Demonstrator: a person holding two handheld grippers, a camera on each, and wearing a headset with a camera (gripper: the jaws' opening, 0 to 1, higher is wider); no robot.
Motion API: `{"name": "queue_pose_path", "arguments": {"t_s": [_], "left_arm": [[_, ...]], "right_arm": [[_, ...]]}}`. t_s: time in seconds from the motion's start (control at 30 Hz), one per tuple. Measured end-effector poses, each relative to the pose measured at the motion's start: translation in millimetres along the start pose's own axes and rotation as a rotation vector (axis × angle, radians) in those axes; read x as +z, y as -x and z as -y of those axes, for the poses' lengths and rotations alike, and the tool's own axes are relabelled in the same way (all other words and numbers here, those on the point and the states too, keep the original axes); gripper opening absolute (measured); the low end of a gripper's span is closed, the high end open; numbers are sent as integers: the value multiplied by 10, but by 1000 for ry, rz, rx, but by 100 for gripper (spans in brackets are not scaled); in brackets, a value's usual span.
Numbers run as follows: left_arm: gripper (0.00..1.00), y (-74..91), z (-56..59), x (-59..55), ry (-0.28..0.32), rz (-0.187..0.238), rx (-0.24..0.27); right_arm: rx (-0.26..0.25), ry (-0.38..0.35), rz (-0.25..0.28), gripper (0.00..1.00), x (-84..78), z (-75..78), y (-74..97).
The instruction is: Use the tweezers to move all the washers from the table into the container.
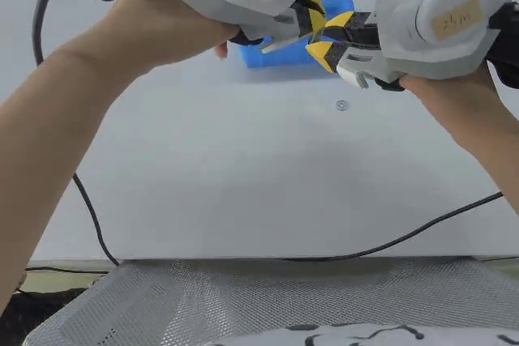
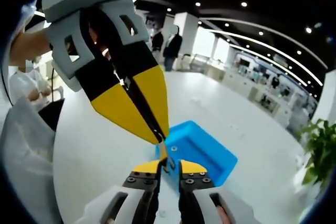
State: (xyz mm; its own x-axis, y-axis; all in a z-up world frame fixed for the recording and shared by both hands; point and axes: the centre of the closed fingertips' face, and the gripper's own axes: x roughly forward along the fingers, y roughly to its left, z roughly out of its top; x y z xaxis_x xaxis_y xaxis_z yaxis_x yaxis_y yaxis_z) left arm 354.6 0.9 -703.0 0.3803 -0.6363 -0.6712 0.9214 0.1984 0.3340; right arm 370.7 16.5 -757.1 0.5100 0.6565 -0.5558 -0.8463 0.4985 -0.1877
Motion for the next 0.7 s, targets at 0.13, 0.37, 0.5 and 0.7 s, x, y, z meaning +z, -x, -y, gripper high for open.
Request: {"name": "queue_pose_path", "arguments": {"t_s": [0.13,0.37,0.5,0.7], "left_arm": [[0,-76,37,32,-11,15,-38],[0,-220,72,42,-18,15,-73],[0,-315,132,23,-19,11,-95],[0,-382,257,-9,-4,0,-130]], "right_arm": [[6,2,-8,6,-48,-40,41],[1,-30,-31,6,-215,-45,111],[4,-61,-40,6,-327,-54,129],[10,-78,-70,6,-476,-101,105]]}}
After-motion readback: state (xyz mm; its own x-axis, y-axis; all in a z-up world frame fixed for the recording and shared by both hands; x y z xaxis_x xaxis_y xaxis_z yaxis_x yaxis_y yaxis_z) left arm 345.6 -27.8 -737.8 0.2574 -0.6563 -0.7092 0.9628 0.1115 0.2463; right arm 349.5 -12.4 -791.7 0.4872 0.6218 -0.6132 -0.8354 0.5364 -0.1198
